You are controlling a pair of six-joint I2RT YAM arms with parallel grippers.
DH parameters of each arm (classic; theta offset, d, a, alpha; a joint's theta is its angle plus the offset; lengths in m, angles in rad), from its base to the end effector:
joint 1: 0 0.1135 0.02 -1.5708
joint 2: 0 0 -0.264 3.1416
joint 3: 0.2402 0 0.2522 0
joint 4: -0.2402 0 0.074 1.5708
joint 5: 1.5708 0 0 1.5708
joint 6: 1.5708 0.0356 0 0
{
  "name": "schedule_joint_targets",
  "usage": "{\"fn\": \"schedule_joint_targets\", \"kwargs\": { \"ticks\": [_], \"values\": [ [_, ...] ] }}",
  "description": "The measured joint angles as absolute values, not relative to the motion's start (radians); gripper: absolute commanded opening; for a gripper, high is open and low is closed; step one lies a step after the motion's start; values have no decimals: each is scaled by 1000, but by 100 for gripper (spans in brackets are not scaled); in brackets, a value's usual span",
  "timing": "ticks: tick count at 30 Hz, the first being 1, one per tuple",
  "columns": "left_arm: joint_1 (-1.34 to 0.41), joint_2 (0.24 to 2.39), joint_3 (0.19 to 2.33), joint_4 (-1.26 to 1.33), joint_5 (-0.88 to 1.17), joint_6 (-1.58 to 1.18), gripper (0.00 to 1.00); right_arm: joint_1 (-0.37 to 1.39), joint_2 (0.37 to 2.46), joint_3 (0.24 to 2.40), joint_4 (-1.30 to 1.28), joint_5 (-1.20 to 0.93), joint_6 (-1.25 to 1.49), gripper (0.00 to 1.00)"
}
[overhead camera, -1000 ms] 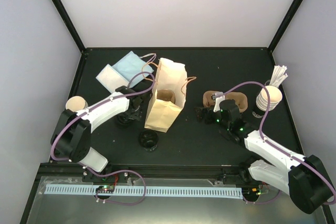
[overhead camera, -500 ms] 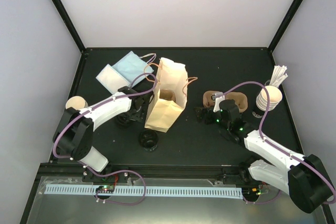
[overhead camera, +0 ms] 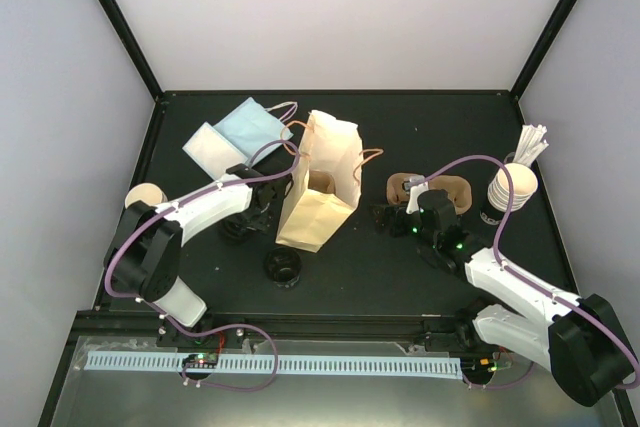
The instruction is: Pack the takeout coffee
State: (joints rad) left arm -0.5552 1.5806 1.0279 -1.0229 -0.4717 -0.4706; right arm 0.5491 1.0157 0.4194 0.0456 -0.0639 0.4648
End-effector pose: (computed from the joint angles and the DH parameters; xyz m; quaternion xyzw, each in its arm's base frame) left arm 0.2312 -0.1244 0.1942 0.0417 0.9714 0.2047 0.1126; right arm 0.1784 0.1118 0.1926 -0.0523 0.8708 0.2613 0.4131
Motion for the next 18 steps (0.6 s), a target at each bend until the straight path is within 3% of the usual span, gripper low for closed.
{"fn": "schedule_joint_targets", "kwargs": {
  "ticks": [6,18],
  "values": [
    [-551,1580,1028,-1024,-479,-470,78,549,1016,419,46,-64,465,100],
    [-542,1508,1036,-1059,-491,-472,75,549,1016,419,46,-64,457,100]
  ]
}}
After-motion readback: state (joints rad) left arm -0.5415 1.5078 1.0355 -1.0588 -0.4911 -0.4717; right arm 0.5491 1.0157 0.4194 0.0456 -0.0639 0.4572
